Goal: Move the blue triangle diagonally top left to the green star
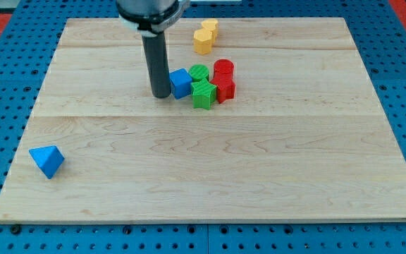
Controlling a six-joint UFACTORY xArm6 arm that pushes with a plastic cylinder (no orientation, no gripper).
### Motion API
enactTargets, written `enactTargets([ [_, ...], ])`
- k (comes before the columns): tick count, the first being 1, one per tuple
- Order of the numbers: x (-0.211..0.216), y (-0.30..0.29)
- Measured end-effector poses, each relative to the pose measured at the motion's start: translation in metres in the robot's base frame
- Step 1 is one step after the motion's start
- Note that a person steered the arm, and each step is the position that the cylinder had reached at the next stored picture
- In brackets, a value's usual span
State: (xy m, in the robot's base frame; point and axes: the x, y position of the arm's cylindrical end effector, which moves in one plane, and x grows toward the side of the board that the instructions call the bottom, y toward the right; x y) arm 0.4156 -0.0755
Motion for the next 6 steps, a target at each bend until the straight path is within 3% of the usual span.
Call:
enactTargets([
  [1,0.081,0.015],
  [2,0.162,-0.007],
  [3,0.156,-0.107],
  [4,0.129,-0.162],
  [5,0.089,-0.193],
  [6,0.112,-0.189],
])
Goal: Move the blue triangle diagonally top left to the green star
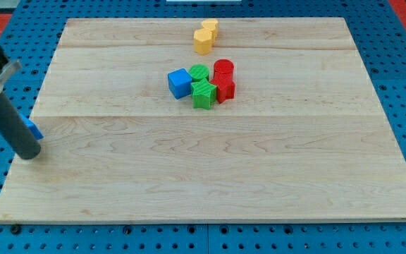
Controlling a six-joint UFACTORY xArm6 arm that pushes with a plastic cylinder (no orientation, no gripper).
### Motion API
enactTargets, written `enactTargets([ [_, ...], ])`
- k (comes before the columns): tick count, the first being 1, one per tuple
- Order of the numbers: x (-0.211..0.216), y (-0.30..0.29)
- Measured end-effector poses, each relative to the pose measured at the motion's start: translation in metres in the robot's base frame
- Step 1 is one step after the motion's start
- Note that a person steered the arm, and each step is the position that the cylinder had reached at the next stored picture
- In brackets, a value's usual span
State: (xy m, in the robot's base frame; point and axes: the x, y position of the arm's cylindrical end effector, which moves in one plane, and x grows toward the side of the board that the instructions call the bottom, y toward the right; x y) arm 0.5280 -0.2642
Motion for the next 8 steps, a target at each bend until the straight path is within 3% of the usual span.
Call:
enactTargets([
  [1,0.007,-0.041],
  [3,-0.096,0.024],
  [4,-0.097,0.051],
  [5,-0.036,0.081],
  [6,-0.034,-0.017],
  [7,-0.047,-0.037],
  [8,-0.106,0.031],
])
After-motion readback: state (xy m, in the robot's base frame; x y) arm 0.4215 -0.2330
